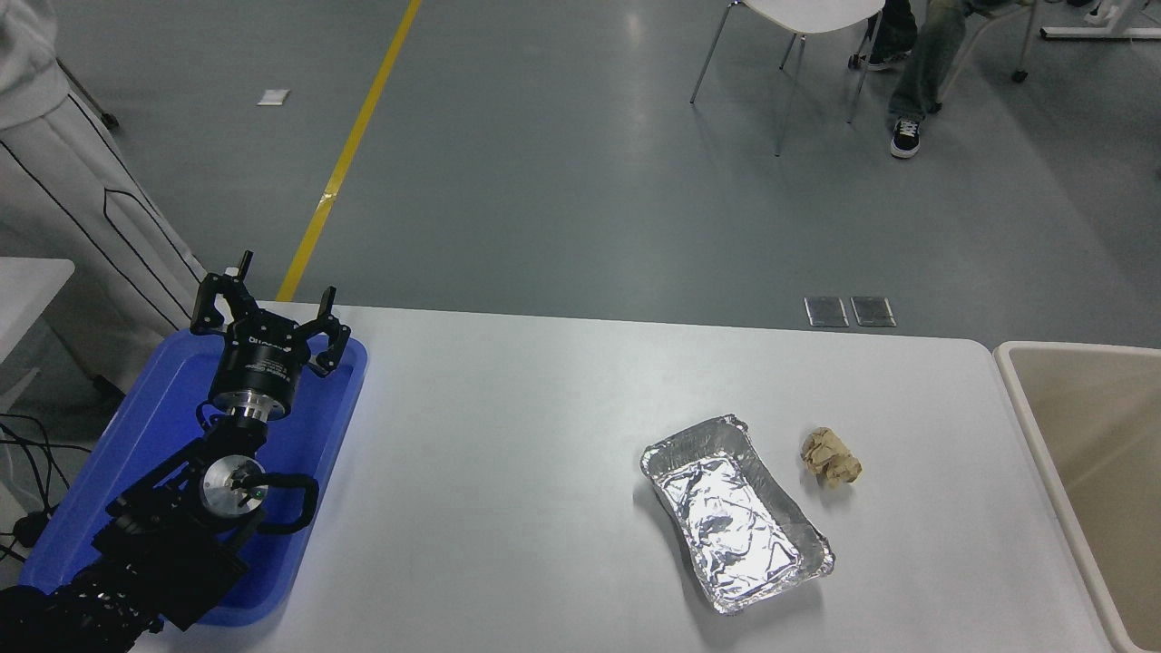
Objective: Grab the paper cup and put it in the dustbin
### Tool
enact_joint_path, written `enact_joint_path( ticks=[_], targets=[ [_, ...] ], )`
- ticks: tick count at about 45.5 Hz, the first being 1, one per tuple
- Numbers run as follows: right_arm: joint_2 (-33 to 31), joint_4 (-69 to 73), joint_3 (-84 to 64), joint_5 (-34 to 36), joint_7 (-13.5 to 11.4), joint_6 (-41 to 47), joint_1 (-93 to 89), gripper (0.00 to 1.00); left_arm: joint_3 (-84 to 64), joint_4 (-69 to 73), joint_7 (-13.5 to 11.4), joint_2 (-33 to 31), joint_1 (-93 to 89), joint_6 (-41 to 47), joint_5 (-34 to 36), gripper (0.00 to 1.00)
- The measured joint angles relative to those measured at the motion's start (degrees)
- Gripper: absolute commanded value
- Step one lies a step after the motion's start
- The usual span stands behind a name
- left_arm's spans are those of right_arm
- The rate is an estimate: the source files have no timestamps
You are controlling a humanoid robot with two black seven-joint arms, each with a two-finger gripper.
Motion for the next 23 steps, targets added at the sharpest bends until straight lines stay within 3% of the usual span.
enact_joint_path(
  ticks=[23],
  targets=[
    [-12.3, 19.11, -0.19, -3.29, 0.08, 0.83, 6.69, 1.0, 0.01, -0.01, 0.01, 0.03, 0.0, 0.0, -0.01, 1.0]
  ],
)
